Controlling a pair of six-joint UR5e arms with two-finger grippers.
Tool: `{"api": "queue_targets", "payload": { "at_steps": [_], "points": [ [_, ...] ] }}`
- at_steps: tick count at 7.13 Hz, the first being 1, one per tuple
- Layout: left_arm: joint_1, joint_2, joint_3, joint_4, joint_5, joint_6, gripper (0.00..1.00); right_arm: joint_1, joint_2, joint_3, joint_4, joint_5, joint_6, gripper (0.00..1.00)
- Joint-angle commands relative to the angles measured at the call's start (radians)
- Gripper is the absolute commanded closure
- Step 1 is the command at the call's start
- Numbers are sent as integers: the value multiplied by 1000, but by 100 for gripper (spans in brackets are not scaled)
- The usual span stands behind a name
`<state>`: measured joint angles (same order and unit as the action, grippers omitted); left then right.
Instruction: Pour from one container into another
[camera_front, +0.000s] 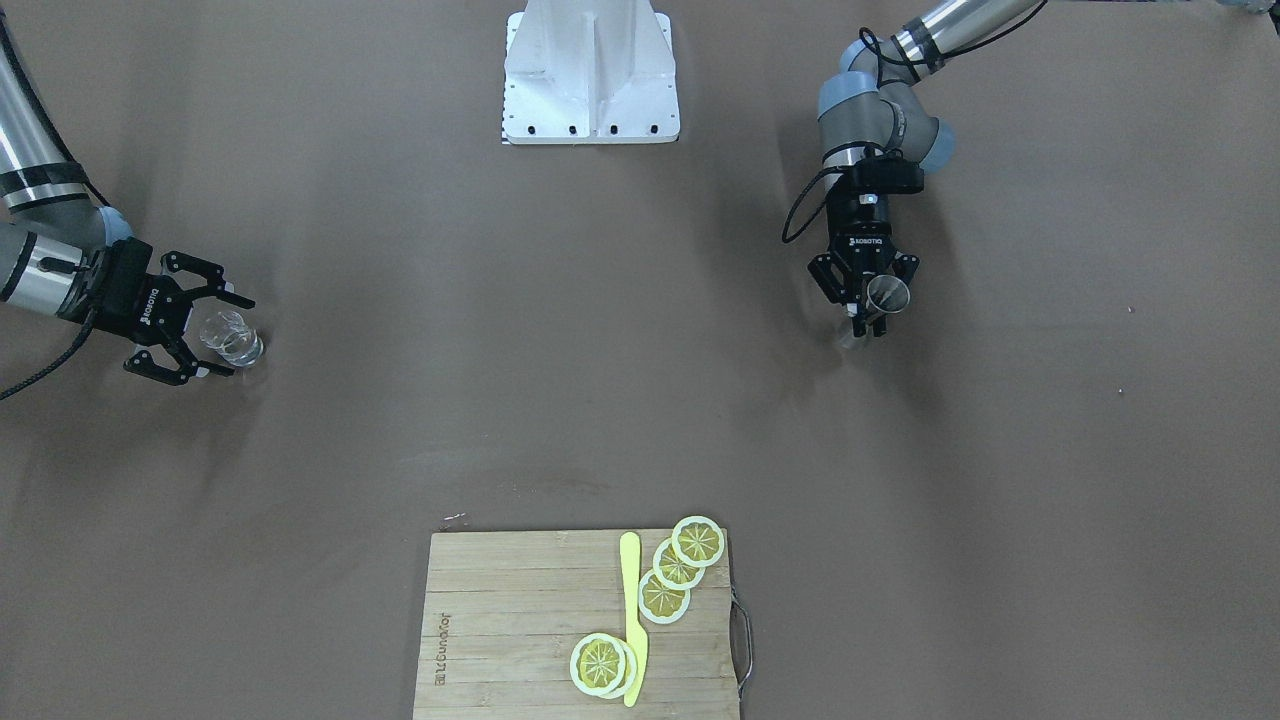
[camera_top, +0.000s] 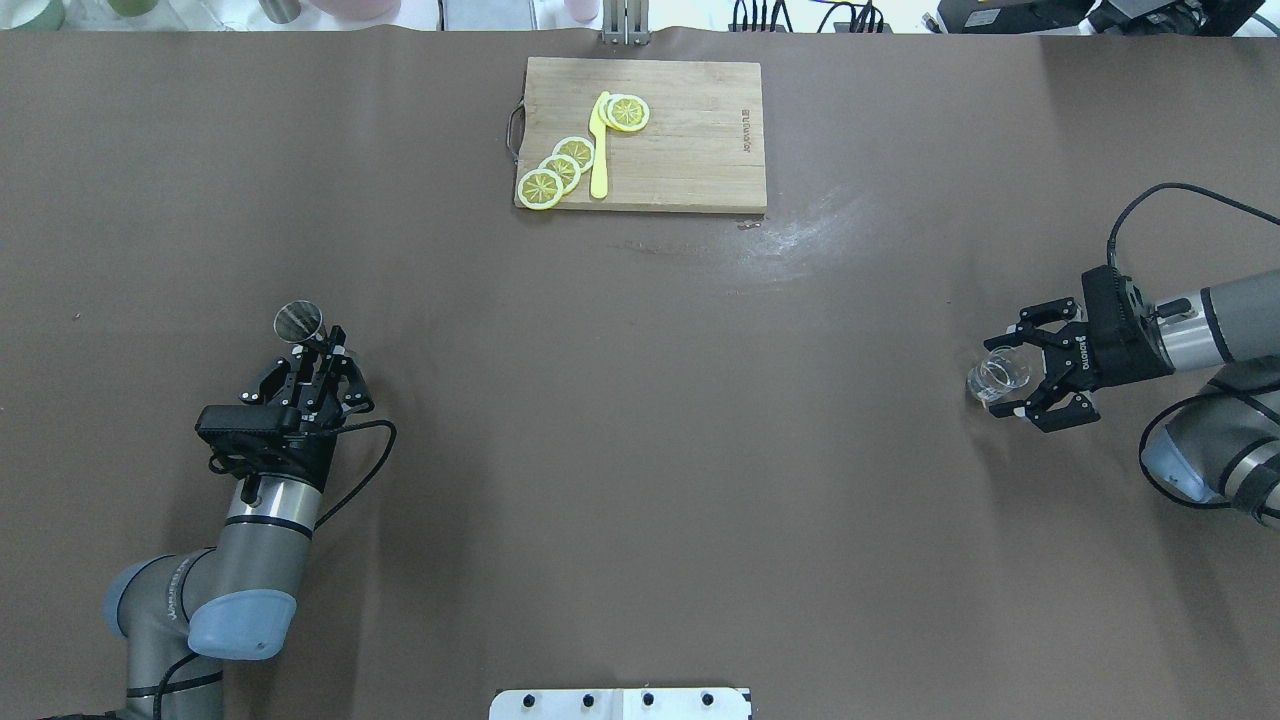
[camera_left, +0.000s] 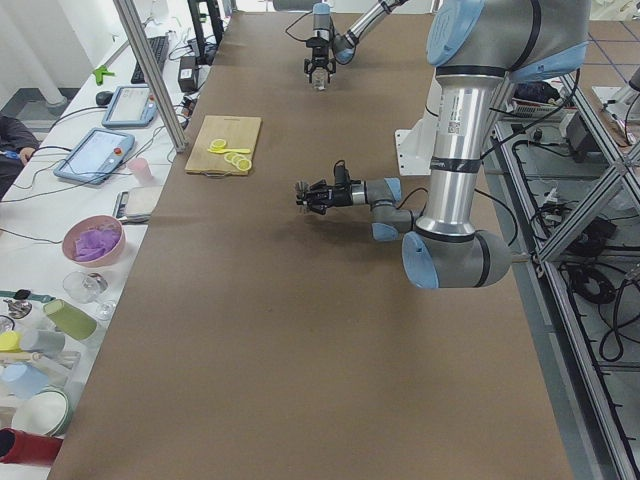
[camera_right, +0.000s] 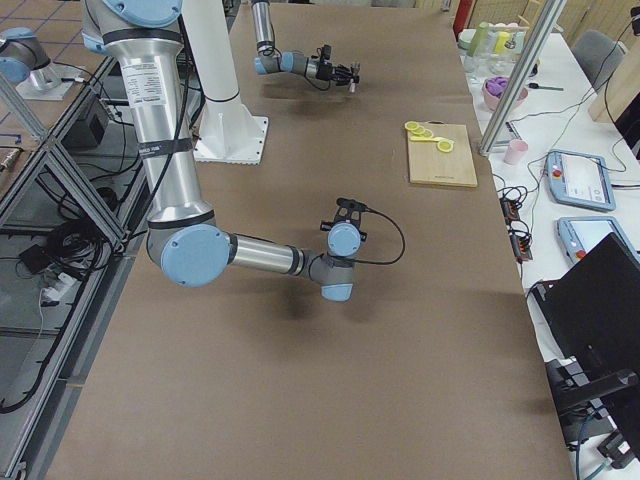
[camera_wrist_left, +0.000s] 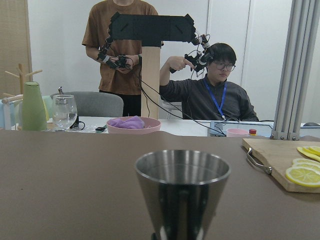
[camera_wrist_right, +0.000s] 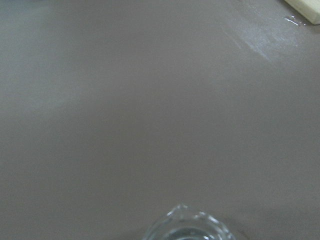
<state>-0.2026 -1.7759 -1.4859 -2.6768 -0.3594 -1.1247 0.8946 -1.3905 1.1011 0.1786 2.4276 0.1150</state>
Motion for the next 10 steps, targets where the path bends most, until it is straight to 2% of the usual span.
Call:
{"api": "queue_targets", "payload": {
  "at_steps": [1, 3, 6, 7, 9, 10],
  "points": [
    [-46, -94, 1, 8, -7, 115, 100, -6, -8, -1, 33, -10, -1, 11],
    [-116, -178, 0, 5, -149, 155, 100, -6, -12, -1, 33, -12, -1, 24],
    [-167, -336, 6, 93, -187, 235, 100, -8, -16, -10, 48, -24, -1, 25],
    [-172, -361, 7, 121, -188, 235, 100, -8, -16, -15, 50, -27, -1, 36],
    [-191, -401, 19, 173, -245, 237, 100, -6, -13, -14, 50, -25, -1, 100],
    [-192, -446, 83, 175, -248, 235, 100, -6, -12, -10, 50, -19, 0, 100]
  ]
}}
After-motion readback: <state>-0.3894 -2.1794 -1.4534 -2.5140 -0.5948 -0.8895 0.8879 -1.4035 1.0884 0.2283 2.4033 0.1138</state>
